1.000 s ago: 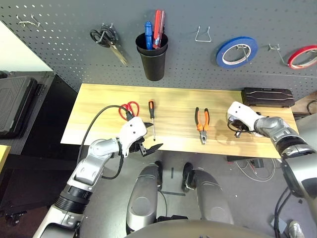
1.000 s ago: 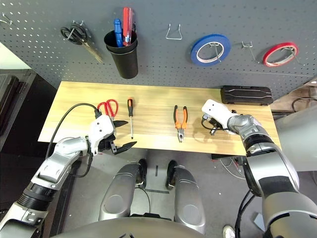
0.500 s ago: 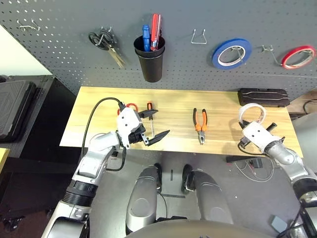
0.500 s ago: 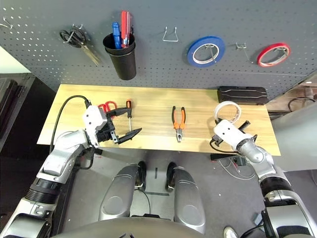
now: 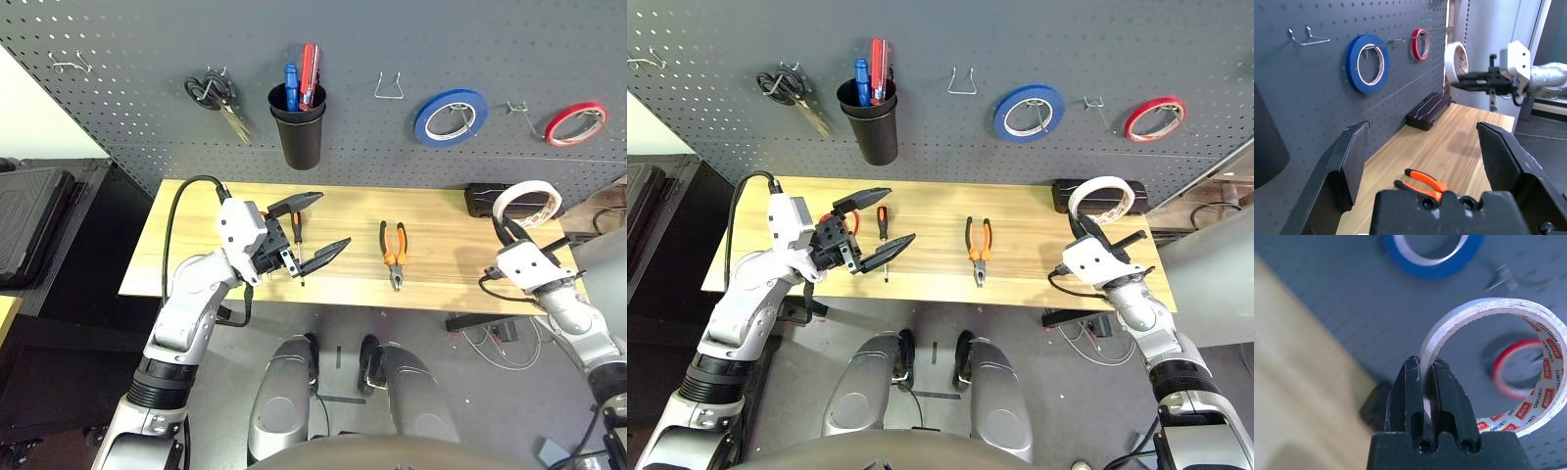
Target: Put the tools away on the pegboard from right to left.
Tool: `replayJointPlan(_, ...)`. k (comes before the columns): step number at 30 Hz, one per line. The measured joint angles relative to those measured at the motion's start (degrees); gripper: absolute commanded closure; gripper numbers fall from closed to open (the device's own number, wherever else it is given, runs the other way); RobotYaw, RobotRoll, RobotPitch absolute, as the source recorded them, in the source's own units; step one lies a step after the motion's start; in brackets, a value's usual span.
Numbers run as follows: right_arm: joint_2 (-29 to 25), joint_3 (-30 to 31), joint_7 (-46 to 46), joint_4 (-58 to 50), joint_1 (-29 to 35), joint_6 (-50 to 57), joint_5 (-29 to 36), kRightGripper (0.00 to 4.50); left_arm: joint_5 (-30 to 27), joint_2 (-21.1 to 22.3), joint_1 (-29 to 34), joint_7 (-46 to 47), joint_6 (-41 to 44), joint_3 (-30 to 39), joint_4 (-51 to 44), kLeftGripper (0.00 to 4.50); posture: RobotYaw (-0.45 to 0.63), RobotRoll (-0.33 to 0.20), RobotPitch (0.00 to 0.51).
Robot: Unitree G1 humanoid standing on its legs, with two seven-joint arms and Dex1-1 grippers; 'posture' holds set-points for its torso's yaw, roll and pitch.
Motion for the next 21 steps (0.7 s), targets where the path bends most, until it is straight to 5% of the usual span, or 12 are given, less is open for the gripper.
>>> replayJointPlan(11, 0.2, 0.0, -0.6, 0.6, -7.4, -0.4, 0.2, 4.48, 0.2, -0.4, -1.3, -0.2, -1.1, -0.8, 0.8, 0.0, 0.18, 0.0, 0.122)
replayJointPlan(21, 0.9, 0.3, 2.0, 11.6, -18.7, 2.9, 0.2, 4.48, 0.4, -0.2, -1.9, -0.2, -1.4, -1.2, 1.1, 0.0, 0.18, 0.0, 0.124)
